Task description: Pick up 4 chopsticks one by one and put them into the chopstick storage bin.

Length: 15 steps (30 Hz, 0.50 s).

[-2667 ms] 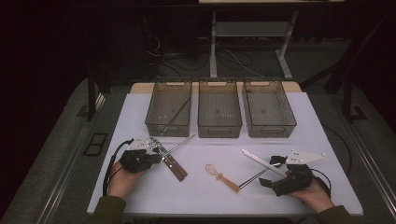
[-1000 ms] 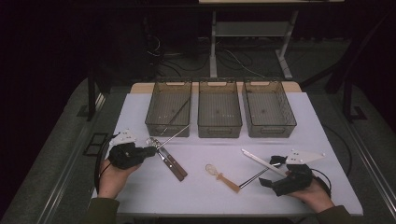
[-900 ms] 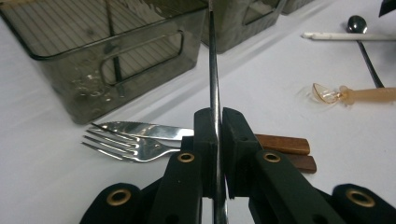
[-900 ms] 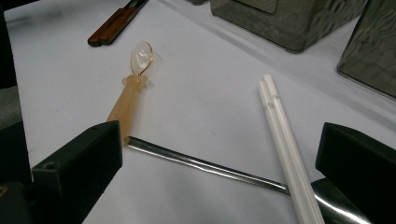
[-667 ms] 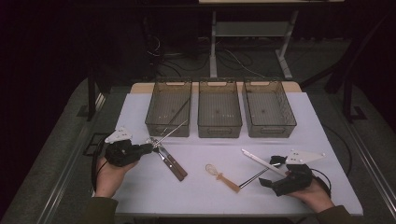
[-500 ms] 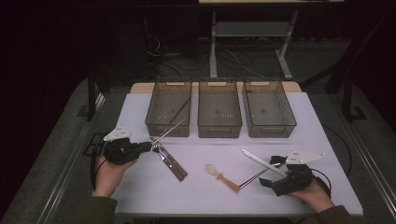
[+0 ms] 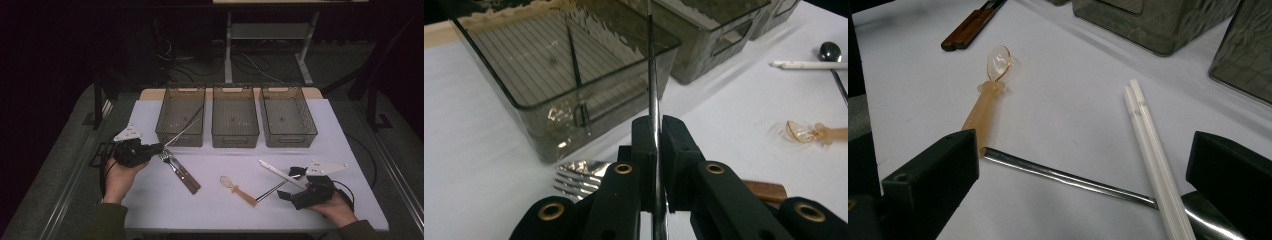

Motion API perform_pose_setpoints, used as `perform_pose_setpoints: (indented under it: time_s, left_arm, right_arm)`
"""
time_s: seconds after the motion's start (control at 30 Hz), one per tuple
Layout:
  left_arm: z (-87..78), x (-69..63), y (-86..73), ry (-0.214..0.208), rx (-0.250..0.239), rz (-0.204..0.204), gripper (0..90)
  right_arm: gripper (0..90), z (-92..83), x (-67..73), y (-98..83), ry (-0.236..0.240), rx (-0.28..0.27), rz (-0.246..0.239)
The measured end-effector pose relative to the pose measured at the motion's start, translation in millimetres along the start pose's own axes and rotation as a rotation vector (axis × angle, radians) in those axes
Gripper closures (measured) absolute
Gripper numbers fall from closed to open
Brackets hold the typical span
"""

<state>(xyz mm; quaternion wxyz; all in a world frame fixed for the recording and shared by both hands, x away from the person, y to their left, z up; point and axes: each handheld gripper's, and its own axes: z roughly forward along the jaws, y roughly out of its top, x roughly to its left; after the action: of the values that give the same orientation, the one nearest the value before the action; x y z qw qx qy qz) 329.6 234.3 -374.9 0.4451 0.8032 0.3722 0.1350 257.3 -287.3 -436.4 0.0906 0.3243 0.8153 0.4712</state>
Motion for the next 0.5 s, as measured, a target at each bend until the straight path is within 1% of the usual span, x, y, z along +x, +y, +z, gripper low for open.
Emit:
perform_pose_setpoints:
  time_s: [0.1, 0.17, 0.33, 0.4, 0.5]
  left_arm:
    - [3.8, 1.0, 5.3, 0.003, -0.009, -0.003, 84.2]
    - [6.8, 1.1, 9.2, 0.007, -0.004, 0.003, 84.2]
    - [12.9, 1.1, 20.5, 0.008, -0.019, 0.004, 84.2]
    - [15.9, 0.6, 25.4, 0.018, -0.013, 0.016, 84.2]
    - [19.2, 2.3, 31.9, 0.02, -0.02, 0.012, 84.2]
  right_arm:
    - [0.5, 0.2, -0.5, -0.3, -0.004, 0.0, 0.008]
    - [0.5, -0.3, -0.3, -0.4, -0.003, -0.002, 0.004]
    - [0.5, -0.7, -0.6, -0.5, -0.004, -0.002, 0.008]
    - [0.5, -0.6, -0.6, -0.5, -0.003, -0.001, 0.007]
    - [0.5, -0.9, -0.5, -0.5, -0.004, -0.002, 0.007]
